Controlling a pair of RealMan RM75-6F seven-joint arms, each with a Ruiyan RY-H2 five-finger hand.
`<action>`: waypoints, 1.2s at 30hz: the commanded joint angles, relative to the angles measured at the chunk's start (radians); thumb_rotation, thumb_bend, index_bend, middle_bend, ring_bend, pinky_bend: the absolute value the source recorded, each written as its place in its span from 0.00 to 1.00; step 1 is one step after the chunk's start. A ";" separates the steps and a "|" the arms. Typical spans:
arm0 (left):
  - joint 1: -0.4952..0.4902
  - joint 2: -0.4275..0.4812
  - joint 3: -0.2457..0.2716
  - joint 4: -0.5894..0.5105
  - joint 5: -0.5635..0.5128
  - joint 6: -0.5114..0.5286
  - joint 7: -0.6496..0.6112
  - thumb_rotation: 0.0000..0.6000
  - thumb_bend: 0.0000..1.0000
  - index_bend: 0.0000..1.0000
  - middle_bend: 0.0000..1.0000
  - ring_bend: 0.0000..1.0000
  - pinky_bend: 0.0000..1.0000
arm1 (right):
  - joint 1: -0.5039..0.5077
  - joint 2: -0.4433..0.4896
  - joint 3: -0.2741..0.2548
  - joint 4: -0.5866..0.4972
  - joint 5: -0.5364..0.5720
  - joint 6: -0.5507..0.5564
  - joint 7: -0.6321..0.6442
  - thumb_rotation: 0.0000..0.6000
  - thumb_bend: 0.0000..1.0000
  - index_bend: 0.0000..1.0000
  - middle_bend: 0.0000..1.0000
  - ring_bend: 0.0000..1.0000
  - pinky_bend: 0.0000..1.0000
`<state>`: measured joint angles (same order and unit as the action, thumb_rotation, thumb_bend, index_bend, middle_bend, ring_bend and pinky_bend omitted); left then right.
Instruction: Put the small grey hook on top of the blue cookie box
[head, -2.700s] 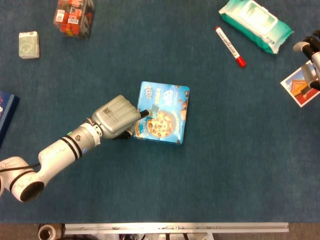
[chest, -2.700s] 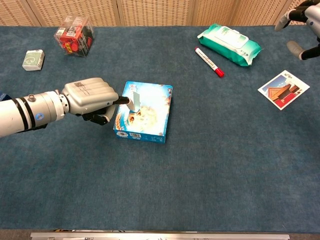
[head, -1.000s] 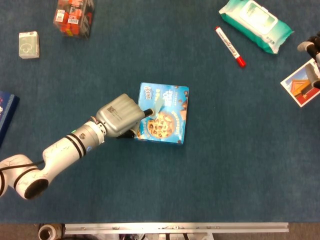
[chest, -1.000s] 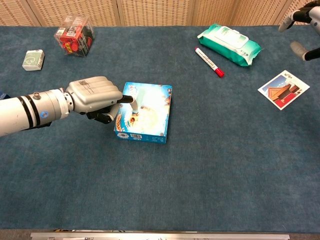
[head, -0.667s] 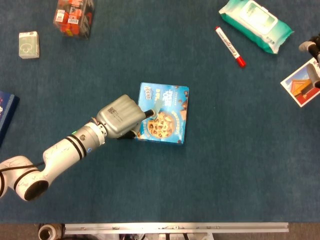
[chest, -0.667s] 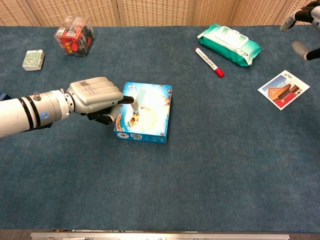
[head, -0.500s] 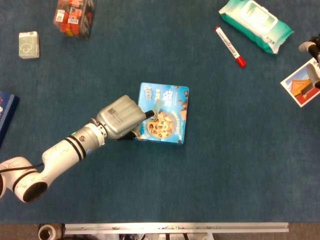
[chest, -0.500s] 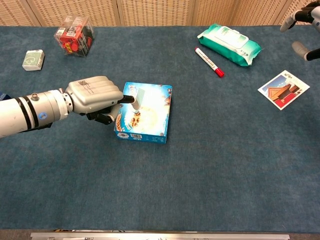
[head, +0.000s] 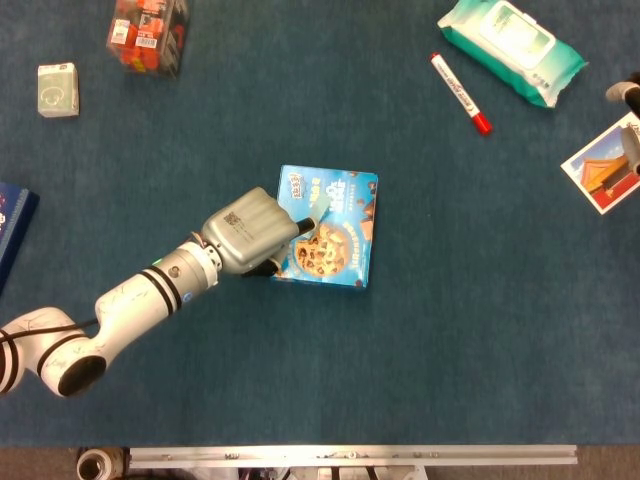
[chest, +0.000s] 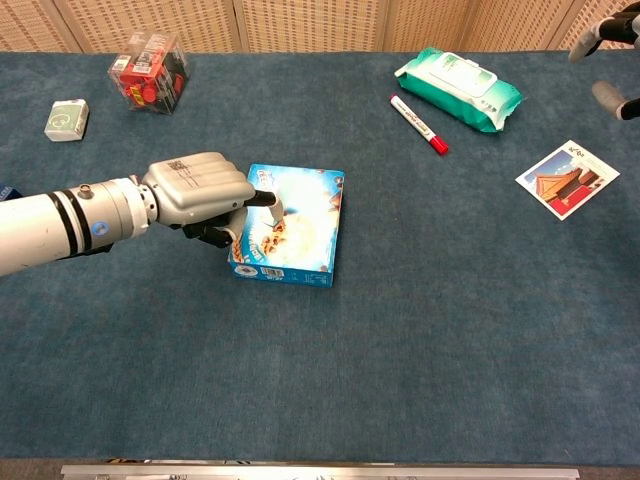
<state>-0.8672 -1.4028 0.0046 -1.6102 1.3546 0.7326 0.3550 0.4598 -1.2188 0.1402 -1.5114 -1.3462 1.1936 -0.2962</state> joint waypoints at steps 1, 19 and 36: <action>-0.005 0.005 -0.002 -0.006 -0.011 -0.007 0.009 0.58 0.88 0.23 1.00 1.00 1.00 | 0.000 -0.001 0.000 0.002 -0.001 0.000 0.001 1.00 0.43 0.35 0.35 0.21 0.22; 0.129 0.151 0.023 -0.061 0.035 0.200 -0.089 0.58 0.87 0.22 1.00 1.00 1.00 | -0.028 0.029 0.006 -0.004 0.011 0.025 0.040 1.00 0.43 0.35 0.35 0.21 0.22; 0.423 0.168 -0.032 0.129 -0.091 0.526 -0.380 0.35 0.43 0.18 0.49 0.45 0.57 | -0.117 0.062 -0.039 -0.013 0.047 0.031 0.136 1.00 0.19 0.30 0.35 0.22 0.22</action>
<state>-0.4743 -1.2290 -0.0176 -1.5094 1.2825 1.2301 0.0028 0.3469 -1.1571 0.1045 -1.5226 -1.3011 1.2245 -0.1644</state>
